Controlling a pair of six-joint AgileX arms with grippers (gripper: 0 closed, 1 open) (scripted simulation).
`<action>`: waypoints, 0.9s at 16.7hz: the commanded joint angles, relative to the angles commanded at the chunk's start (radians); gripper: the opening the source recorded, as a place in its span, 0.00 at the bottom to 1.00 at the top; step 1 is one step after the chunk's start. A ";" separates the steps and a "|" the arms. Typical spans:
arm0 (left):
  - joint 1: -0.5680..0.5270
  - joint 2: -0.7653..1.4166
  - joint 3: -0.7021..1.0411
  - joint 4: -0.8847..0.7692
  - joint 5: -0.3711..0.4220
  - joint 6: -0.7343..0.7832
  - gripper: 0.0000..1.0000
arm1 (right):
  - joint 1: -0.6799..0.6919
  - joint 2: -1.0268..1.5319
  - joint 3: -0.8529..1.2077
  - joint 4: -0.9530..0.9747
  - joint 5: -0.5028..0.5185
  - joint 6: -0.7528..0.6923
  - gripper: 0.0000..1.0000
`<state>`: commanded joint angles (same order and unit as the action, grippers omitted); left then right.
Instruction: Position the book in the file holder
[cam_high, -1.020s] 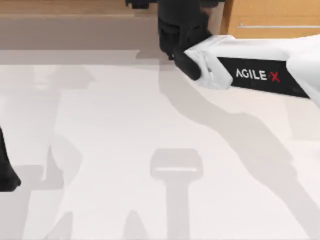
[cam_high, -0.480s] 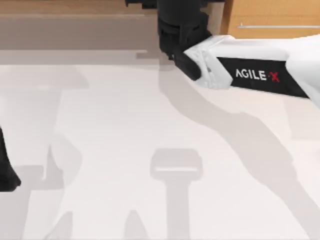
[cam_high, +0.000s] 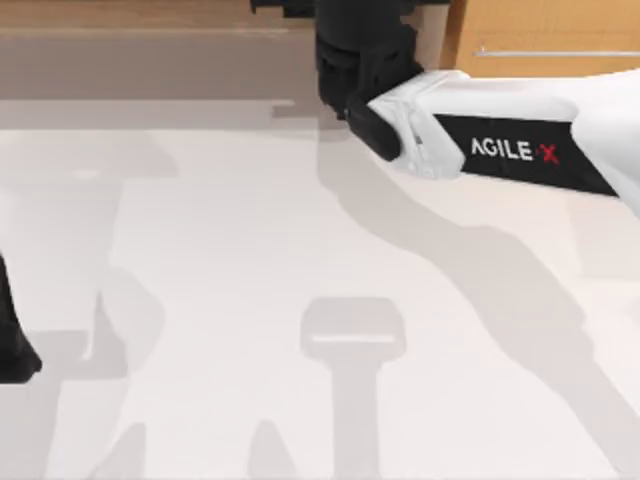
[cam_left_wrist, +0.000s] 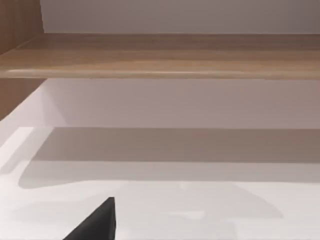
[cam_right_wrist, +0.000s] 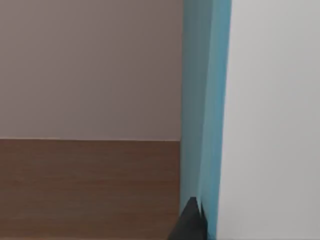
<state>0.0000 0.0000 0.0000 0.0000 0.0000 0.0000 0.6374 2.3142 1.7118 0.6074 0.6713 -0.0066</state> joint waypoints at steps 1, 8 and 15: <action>0.000 0.000 0.000 0.000 0.000 0.000 1.00 | 0.000 -0.001 0.000 0.000 0.000 0.001 0.00; 0.000 0.000 0.000 0.000 0.000 0.000 1.00 | 0.124 -0.027 0.017 -0.013 0.022 0.114 0.00; 0.000 0.000 0.000 0.000 0.000 0.000 1.00 | 0.051 -0.023 0.026 -0.045 -0.003 0.040 0.00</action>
<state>0.0000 0.0000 0.0000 0.0000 0.0000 0.0000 0.6880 2.2908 1.7376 0.5621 0.6686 0.0330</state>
